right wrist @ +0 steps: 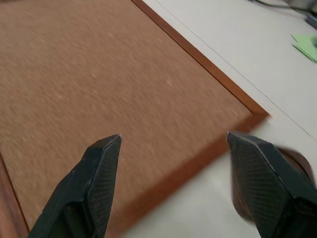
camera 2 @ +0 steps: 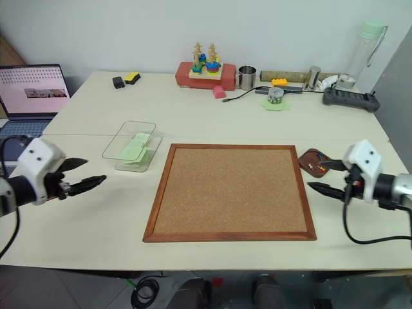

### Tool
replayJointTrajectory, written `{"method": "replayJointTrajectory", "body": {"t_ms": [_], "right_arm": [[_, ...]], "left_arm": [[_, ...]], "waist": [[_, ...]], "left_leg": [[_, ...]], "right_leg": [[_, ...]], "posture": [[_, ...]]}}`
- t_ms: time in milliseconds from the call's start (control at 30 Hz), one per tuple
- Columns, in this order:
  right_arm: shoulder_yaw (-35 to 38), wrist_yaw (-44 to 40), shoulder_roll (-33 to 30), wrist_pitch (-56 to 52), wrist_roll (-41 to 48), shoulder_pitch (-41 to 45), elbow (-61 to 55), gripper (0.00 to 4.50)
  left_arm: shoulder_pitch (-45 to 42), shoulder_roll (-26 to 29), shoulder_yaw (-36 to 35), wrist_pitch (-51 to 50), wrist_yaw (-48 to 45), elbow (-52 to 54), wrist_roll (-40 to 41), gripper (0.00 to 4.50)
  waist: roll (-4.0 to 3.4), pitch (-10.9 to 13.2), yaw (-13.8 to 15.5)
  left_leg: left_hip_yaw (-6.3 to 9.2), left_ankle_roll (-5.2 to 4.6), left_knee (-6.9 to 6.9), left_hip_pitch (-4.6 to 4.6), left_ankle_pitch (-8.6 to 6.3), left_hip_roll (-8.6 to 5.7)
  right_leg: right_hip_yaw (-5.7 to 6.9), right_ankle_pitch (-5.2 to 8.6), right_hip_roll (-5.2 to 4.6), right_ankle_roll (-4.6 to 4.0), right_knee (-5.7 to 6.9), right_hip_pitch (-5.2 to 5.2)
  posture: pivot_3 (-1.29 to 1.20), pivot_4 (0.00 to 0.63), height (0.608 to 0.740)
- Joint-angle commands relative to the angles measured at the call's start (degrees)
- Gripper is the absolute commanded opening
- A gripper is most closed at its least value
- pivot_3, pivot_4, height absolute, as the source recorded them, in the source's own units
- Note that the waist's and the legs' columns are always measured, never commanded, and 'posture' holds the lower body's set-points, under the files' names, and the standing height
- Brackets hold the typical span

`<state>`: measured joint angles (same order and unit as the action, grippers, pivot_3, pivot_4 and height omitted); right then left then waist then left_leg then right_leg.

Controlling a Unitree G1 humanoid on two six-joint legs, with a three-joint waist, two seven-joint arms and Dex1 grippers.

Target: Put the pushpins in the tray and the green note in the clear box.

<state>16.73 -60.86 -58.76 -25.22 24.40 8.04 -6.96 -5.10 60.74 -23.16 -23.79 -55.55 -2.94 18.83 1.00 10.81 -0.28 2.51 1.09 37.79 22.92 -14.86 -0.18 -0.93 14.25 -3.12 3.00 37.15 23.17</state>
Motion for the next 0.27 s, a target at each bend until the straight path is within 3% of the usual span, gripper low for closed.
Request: {"method": "replayJointTrajectory", "body": {"t_ms": [33, 267], "right_arm": [[3.91, -1.66, -2.23, 3.23, -1.16, -0.78, 3.93, 3.55], [4.61, -2.8, -3.52, 6.19, -2.9, -0.57, 8.99, 3.55]], "left_arm": [[0.9, 1.33, -3.41, 2.19, -2.28, -0.98, 0.67, 3.43], [1.04, 1.36, -4.29, 3.45, -3.95, -2.73, 0.51, 3.43]], "waist": [[0.0, 0.0, -0.02], [0.0, 0.0, -0.06]], "left_leg": [[-0.03, 0.0, 0.03, -0.01, 0.0, 0.04], [-0.18, 0.0, 0.04, 0.0, 0.0, 0.13]], "right_leg": [[0.0, 0.0, 0.0, 0.0, 0.01, -0.01], [-0.02, -0.03, 0.02, 0.0, 0.02, 0.0]], "posture": [[0.0, 0.15, 0.74], [0.0, 0.15, 0.74]]}}
